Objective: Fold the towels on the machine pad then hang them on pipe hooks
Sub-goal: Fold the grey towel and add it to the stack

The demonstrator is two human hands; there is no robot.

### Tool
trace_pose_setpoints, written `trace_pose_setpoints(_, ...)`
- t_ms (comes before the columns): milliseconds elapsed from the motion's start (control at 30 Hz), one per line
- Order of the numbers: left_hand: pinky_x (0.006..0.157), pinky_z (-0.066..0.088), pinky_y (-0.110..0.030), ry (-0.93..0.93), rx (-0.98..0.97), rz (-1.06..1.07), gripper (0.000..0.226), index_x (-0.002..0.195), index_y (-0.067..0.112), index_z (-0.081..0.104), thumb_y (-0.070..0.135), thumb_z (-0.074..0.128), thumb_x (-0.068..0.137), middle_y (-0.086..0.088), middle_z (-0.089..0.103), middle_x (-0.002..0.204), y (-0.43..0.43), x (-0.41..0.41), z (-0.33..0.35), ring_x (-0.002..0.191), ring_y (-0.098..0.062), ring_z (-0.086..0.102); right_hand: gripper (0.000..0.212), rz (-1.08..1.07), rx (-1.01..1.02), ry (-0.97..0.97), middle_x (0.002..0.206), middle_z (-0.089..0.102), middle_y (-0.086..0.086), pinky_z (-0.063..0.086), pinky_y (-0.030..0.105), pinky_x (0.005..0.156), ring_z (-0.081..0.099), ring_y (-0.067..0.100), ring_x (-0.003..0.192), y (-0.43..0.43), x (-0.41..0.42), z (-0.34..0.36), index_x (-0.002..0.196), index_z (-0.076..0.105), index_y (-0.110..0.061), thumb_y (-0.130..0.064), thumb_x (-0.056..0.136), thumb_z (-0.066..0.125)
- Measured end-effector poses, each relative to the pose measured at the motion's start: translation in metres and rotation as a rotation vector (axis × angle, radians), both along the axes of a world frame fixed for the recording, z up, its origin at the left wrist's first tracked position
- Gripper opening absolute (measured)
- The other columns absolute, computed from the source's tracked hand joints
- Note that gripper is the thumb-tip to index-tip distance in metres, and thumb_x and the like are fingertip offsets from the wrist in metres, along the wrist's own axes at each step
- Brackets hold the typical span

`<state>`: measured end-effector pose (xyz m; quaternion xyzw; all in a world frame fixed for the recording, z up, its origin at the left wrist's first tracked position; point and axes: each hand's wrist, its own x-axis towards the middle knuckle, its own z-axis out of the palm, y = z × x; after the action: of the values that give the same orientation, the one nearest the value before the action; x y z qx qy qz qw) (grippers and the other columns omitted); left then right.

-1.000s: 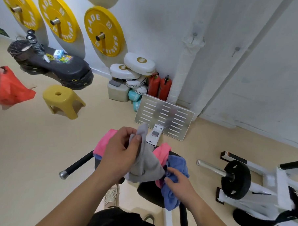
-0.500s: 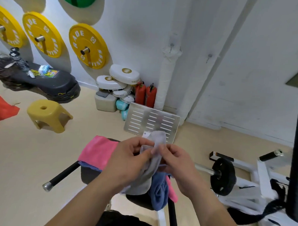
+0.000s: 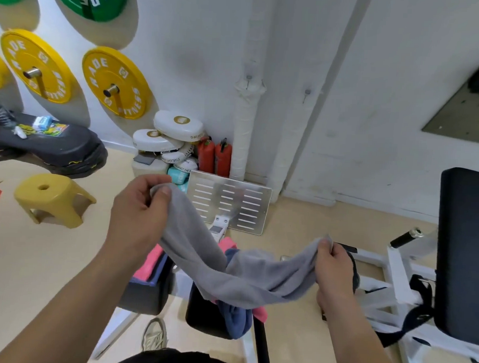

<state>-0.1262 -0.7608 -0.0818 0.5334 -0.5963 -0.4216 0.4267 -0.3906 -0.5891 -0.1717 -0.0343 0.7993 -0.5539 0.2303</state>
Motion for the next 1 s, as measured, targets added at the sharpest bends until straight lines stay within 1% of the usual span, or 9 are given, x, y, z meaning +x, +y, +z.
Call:
trace_pose_setpoints(100,0.074,0.049,-0.009,0.024,-0.070,0.128,0.020,0.115,0.024,0.069,0.015,0.058,0.100,0.008,0.069,0.093,-0.014,0.010,0.009,0.077,0.011,0.061,0.024,-0.180,-0.054,-0.084,0.100,0.066,0.016,0.055,0.040,0.071,0.064,0.032,0.086,0.017,-0.019,-0.003,0.103,0.059,-0.009,-0.028,0.105,0.044)
trace_pose_setpoints(200,0.080,0.052,-0.028,0.081,-0.125,0.163,0.020,0.115,0.029,0.068,0.022,0.059,0.098,0.004,0.071,0.102,-0.020,0.015,0.014,0.090,-0.008,0.064,0.020,-0.285,-0.186,-0.176,0.116,0.068,0.024,0.062,0.049,0.076,0.070,0.042,0.100,0.034,-0.027,0.005,0.111,0.062,-0.007,-0.016,0.102,0.046)
trace_pose_setpoints(333,0.075,0.054,-0.030,0.122,0.171,-0.069,0.020,0.110,0.025,0.069,0.015,0.068,0.093,0.001,0.073,0.094,0.001,-0.015,-0.009,0.085,-0.018,0.067,0.030,-0.194,-0.261,-0.156,0.115,0.068,0.028,0.063,0.051,0.081,0.070,0.042,0.107,0.032,-0.015,0.014,0.102,0.064,-0.002,-0.030,0.103,0.053)
trace_pose_setpoints(433,0.070,0.057,-0.035,0.118,0.273,-0.140,0.018,0.105,0.021,0.069,0.012,0.074,0.090,-0.007,0.076,0.092,0.018,-0.030,-0.035,0.077,-0.021,0.069,0.033,-0.141,-0.234,-0.094,0.105,0.073,0.019,0.062,0.054,0.089,0.072,0.038,0.102,0.028,-0.005,0.017,0.099,0.068,-0.009,-0.040,0.101,0.057)
trace_pose_setpoints(567,0.053,0.054,-0.026,0.265,0.466,-0.183,0.009,0.095,0.008,0.073,0.005,0.078,0.088,-0.012,0.074,0.080,0.036,-0.048,-0.045,0.068,-0.022,0.066,0.018,0.026,-0.192,-0.034,0.099,0.075,0.005,0.059,0.055,0.096,0.073,0.026,0.099,0.019,0.010,0.023,0.111,0.069,-0.018,-0.032,0.100,0.064)
trace_pose_setpoints(667,0.066,0.061,-0.033,0.334,0.472,-0.229,0.006,0.091,0.007,0.076,0.002,0.077,0.088,-0.014,0.075,0.082,0.044,-0.060,-0.041,0.076,-0.023,0.071,0.009,0.117,-0.235,-0.015,0.095,0.077,0.007,0.064,0.052,0.085,0.075,0.026,0.093,0.016,0.023,0.031,0.101,0.072,-0.020,-0.027,0.099,0.066)
trace_pose_setpoints(767,0.074,0.063,-0.040,0.255,0.383,-0.260,0.008,0.093,0.011,0.074,0.004,0.075,0.090,-0.017,0.077,0.086,0.045,-0.059,-0.039,0.077,-0.024,0.073,0.005,0.145,-0.276,0.067,0.091,0.076,0.011,0.065,0.052,0.074,0.076,0.029,0.090,0.021,0.027,0.038,0.102,0.070,-0.020,-0.020,0.099,0.066)
trace_pose_setpoints(833,0.074,0.063,-0.042,0.216,0.356,-0.269,0.016,0.099,0.017,0.072,0.002,0.070,0.093,-0.015,0.076,0.086,0.042,-0.058,-0.038,0.077,-0.025,0.073,0.023,0.152,-0.299,0.050,0.081,0.072,0.014,0.066,0.049,0.071,0.076,0.026,0.084,0.024,0.026,0.042,0.114,0.066,-0.026,-0.010,0.099,0.062)
trace_pose_setpoints(1000,0.082,0.058,-0.019,-0.060,0.196,-0.481,0.025,0.109,0.024,0.076,0.007,0.062,0.097,0.006,0.076,0.103,0.035,-0.065,-0.022,0.095,-0.011,0.072,0.028,0.201,-0.275,-0.057,0.099,0.078,0.021,0.062,0.044,0.088,0.077,0.032,0.098,0.032,0.015,0.045,0.108,0.077,-0.014,0.002,0.097,0.057)
